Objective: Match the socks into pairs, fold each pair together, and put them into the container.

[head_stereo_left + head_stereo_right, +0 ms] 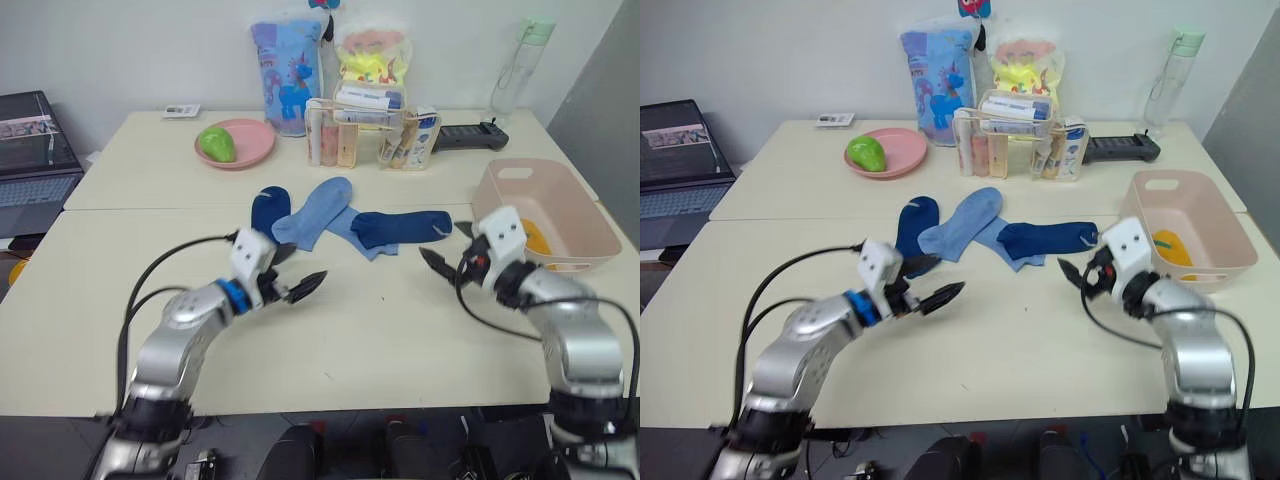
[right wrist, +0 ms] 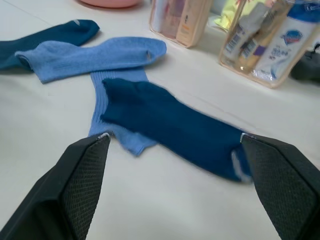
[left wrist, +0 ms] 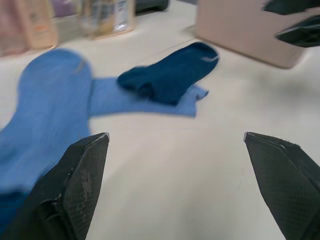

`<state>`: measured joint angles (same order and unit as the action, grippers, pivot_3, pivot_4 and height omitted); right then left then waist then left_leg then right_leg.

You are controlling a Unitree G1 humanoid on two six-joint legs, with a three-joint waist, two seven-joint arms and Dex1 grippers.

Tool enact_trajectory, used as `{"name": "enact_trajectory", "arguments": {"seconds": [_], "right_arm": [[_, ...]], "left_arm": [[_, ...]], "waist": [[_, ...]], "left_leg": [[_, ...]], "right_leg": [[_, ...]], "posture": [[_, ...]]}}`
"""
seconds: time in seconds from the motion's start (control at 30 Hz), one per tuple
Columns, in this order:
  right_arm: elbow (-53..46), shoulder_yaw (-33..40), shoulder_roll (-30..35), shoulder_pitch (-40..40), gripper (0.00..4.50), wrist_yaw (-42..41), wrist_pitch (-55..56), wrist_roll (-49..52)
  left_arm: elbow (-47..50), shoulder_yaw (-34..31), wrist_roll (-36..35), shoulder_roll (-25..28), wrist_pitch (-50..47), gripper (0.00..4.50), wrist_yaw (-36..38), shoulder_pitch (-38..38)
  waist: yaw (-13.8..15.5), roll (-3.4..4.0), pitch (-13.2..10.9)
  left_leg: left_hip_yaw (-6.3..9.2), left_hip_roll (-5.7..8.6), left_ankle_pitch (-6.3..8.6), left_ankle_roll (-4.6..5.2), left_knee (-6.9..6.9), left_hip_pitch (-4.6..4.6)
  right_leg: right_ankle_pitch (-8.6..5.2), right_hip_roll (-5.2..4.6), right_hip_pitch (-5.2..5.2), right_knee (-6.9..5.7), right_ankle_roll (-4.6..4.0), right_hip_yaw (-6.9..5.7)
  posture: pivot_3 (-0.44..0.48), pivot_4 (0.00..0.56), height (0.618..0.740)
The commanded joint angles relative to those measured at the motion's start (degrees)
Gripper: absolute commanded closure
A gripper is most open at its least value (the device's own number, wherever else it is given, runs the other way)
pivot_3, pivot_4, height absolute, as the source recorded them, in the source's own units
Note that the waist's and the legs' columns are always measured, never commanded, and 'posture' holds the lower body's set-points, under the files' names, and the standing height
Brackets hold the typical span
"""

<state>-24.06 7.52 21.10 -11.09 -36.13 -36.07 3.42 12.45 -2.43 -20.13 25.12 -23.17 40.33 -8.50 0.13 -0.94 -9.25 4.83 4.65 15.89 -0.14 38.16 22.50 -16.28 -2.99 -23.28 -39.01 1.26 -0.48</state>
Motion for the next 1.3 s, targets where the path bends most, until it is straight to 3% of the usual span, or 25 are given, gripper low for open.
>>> {"name": "enact_trajectory", "arguments": {"seconds": [0.03, 0.3, 0.5, 0.7, 0.9, 1.07, 1.27, 1.3], "right_arm": [[-2.76, -2.08, -1.85, 9.26, 0.01, 3.8, 9.96, -1.45], [-5.74, -9.67, -5.01, 18.63, 0.01, 9.3, 15.3, -3.42], [-5.31, -10.47, -4.38, 19.0, 0.01, 10.34, 16.36, -2.96], [-3.69, -9.81, -2.13, 17.12, 0.01, 8.97, 17.52, -1.49], [0.4, -11.15, -0.35, 6.23, 0.01, 3.01, 15.66, 4.12], [3.44, -14.73, 2.51, -3.45, 0.01, -5.81, 12.15, 8.81], [1.8, -15.47, 4.23, -7.1, 0.01, -8.27, 7.82, 11.95], [1.57, -15.49, 4.4, -6.94, 0.0, -8.04, 7.63, 11.89]], "left_arm": [[5.17, -3.94, 0.8, -2.1, 4.97, 0.0, -4.68, 8.0], [3.32, -7.64, 2.07, -1.87, 10.06, 0.0, -6.67, 17.52], [5.63, -9.81, 0.47, -1.1, 8.98, 0.0, -7.47, 20.09], [3.42, -9.59, 1.42, -1.37, 10.78, 0.0, -7.94, 16.53], [-1.67, -7.99, 5.05, 0.13, 12.08, 0.0, -8.7, 9.65], [-12.33, -4.14, 8.57, 0.98, 12.86, 0.0, -7.59, -0.79], [-30.14, 1.07, 14.69, 2.61, 16.03, 0.0, -5.72, -12.46], [-32.43, 1.56, 15.52, 2.86, 16.54, 0.18, -5.8, -13.83]], "waist": [[0.05, 0.02, 0.01], [-0.11, 0.08, 0.09], [-0.04, 0.04, 0.16], [-0.07, 0.02, 0.18], [-0.23, 0.02, 0.18], [-0.1, -0.01, 0.18], [-0.07, -0.03, 0.18], [-0.11, -0.04, 0.18]], "left_leg": [[0.0, 0.0, 0.01, 0.01, -0.03, -0.07], [-0.03, -0.15, 0.01, 0.0, -0.18, -0.31], [-0.1, -0.13, 0.03, 0.03, -0.16, -0.32], [-0.05, -0.14, 0.13, 0.2, -0.19, -0.58], [-0.05, -0.18, 0.06, 0.08, -0.2, -0.68], [-0.02, -0.16, 0.05, 0.07, -0.17, -0.7], [0.0, -0.16, 0.02, 0.01, -0.16, -0.63], [0.01, -0.16, 0.02, 0.0, -0.16, -0.63]], "right_leg": [[0.0, 0.0, 0.07, 0.01, 0.0, 0.0], [0.02, 0.12, 0.13, -0.06, -0.05, -0.03], [0.01, 0.11, 0.19, 0.06, -0.04, 0.04], [0.0, 0.12, 0.45, 0.06, -0.04, -0.05], [0.0, 0.18, 0.54, 0.04, -0.05, -0.06], [0.01, 0.19, 0.61, 0.08, -0.05, -0.1], [0.01, 0.17, 0.55, 0.11, -0.05, -0.1], [0.01, 0.17, 0.54, 0.09, -0.06, -0.11]], "posture": [[0.0, 0.15, 0.74], [0.0, 0.15, 0.74], [0.0, 0.15, 0.74], [0.0, 0.15, 0.74], [0.0, 0.15, 0.74], [0.0, 0.15, 0.74], [0.0, 0.15, 0.74], [0.0, 0.15, 0.74]]}}
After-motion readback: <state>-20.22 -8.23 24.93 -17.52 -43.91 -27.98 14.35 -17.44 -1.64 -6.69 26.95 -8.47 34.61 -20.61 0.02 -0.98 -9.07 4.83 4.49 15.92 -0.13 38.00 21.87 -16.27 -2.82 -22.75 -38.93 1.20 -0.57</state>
